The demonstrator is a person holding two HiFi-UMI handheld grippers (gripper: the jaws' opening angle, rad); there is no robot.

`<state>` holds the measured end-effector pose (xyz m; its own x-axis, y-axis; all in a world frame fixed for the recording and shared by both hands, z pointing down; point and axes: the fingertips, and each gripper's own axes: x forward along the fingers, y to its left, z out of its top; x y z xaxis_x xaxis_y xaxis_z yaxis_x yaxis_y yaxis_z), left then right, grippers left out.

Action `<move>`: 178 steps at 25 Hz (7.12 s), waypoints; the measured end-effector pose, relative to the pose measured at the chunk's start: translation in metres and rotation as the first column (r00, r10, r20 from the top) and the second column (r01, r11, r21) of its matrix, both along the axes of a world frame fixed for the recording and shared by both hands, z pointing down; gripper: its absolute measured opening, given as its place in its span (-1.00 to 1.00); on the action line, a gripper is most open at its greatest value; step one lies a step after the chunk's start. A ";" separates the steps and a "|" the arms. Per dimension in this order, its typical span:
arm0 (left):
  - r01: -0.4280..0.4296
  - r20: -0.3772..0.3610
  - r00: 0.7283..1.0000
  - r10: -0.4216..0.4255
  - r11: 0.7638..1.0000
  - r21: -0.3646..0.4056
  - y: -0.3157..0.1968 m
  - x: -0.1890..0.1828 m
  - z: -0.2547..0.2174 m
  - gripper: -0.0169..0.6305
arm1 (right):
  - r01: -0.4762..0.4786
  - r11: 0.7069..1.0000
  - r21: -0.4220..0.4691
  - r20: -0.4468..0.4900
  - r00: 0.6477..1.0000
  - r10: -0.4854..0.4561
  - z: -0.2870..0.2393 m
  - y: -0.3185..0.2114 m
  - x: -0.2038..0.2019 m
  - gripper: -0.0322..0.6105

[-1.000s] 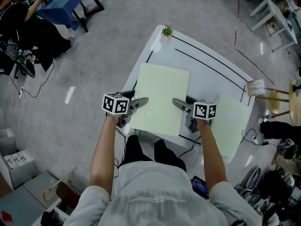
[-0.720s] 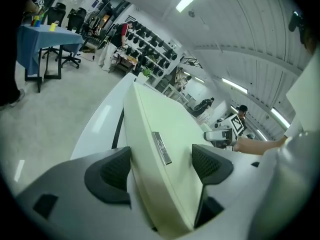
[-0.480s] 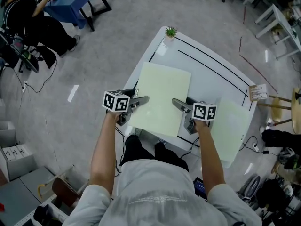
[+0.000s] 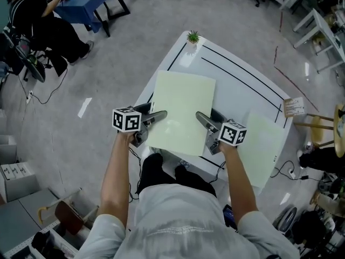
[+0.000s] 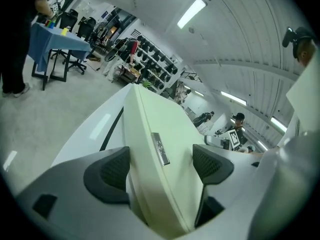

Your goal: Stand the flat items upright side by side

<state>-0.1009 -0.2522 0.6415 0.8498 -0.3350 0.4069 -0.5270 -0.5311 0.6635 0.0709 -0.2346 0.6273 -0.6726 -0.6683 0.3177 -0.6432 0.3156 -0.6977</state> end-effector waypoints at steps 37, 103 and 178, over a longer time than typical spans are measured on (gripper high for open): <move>0.066 -0.654 0.703 -0.278 0.942 -0.330 -0.007 -0.011 -0.062 0.13 | 0.044 0.983 0.176 0.015 0.999 -0.047 -0.019 0.006 0.023 0.38; -0.300 -0.351 0.854 0.384 0.915 0.271 0.047 0.086 -0.108 -0.12 | 0.211 0.898 0.385 0.038 0.969 -0.244 -0.126 0.015 0.029 0.32; 0.294 0.098 0.915 -0.390 0.814 0.500 0.174 0.146 -0.142 0.23 | -0.273 0.838 0.472 -0.470 0.726 0.501 -0.215 0.278 0.253 -0.41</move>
<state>0.0450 -0.0781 0.4990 0.5676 -0.7792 0.2658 -0.8210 -0.5117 0.2533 0.3243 0.0439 0.4125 -0.1058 -0.9655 0.2378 -0.9934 0.0920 -0.0687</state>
